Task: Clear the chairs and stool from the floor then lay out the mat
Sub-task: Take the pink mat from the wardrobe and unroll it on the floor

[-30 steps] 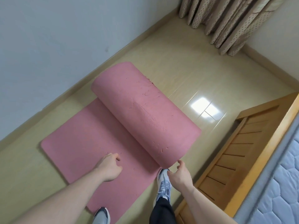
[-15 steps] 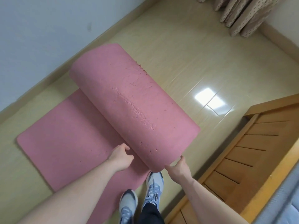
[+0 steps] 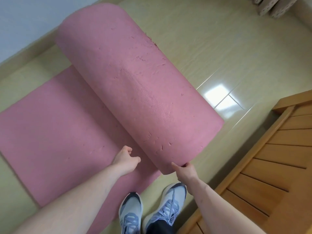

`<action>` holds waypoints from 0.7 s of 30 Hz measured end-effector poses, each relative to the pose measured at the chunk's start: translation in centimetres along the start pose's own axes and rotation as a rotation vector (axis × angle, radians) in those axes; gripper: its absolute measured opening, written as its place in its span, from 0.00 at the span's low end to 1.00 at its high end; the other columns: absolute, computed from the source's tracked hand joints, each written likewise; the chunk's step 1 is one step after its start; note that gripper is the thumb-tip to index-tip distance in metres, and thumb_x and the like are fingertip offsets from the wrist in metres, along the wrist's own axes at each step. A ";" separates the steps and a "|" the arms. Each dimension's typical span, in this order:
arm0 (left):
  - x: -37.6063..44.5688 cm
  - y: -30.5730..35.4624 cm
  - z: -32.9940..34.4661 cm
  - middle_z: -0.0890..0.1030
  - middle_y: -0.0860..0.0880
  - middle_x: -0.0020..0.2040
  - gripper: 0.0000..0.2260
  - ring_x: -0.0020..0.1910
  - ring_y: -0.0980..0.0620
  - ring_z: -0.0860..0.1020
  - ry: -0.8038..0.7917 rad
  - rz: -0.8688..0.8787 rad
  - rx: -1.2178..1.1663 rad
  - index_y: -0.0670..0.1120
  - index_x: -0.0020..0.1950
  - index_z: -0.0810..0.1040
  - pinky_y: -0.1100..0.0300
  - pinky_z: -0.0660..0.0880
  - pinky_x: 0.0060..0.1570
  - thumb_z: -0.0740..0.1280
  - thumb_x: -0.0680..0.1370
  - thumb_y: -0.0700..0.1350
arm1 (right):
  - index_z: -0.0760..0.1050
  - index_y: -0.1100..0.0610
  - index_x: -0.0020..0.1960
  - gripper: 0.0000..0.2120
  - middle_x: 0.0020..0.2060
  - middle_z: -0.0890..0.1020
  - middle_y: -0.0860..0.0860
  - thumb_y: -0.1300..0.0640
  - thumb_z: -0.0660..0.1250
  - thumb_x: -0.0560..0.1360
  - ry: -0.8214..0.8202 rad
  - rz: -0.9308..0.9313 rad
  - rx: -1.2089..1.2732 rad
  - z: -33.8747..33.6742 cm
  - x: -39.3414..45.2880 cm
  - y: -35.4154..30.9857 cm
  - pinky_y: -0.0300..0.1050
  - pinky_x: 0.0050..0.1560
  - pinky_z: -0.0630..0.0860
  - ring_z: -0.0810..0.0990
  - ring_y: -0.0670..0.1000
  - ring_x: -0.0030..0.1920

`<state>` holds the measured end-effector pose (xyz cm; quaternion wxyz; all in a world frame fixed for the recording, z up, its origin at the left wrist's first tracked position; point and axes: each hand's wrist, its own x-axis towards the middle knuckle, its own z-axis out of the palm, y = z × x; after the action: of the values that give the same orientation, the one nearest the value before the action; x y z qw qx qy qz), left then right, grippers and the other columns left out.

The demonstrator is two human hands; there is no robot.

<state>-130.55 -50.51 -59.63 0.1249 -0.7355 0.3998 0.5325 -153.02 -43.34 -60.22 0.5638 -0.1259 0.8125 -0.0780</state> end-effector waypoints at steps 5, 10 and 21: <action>1.1 0.2 1.4 0.73 0.50 0.71 0.38 0.66 0.49 0.74 -0.011 -0.049 -0.320 0.48 0.75 0.67 0.54 0.71 0.65 0.74 0.68 0.59 | 0.74 0.59 0.60 0.13 0.52 0.85 0.55 0.51 0.68 0.81 -0.177 0.023 0.154 -1.9 -0.8 -1.2 0.51 0.51 0.84 0.86 0.55 0.47; 0.0 2.2 2.3 0.73 0.53 0.69 0.52 0.66 0.48 0.74 -0.072 -0.056 -0.559 0.51 0.76 0.65 0.46 0.72 0.68 0.73 0.58 0.76 | 0.72 0.59 0.45 0.12 0.32 0.75 0.52 0.53 0.66 0.82 -0.132 0.016 0.343 -5.8 -2.8 -3.8 0.44 0.37 0.80 0.75 0.50 0.31; -7.9 11.7 -0.6 0.87 0.50 0.53 0.24 0.57 0.46 0.82 -0.343 0.013 -0.883 0.52 0.59 0.83 0.49 0.74 0.66 0.73 0.69 0.65 | 0.74 0.53 0.48 0.09 0.30 0.71 0.47 0.49 0.66 0.82 -0.344 0.165 0.534 -11.8 -8.1 -10.3 0.33 0.22 0.64 0.67 0.44 0.26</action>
<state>-139.51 -54.92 -49.60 -0.1388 -0.6172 0.1132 0.7662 -160.19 -50.99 -46.02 0.7102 0.0812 0.6638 -0.2200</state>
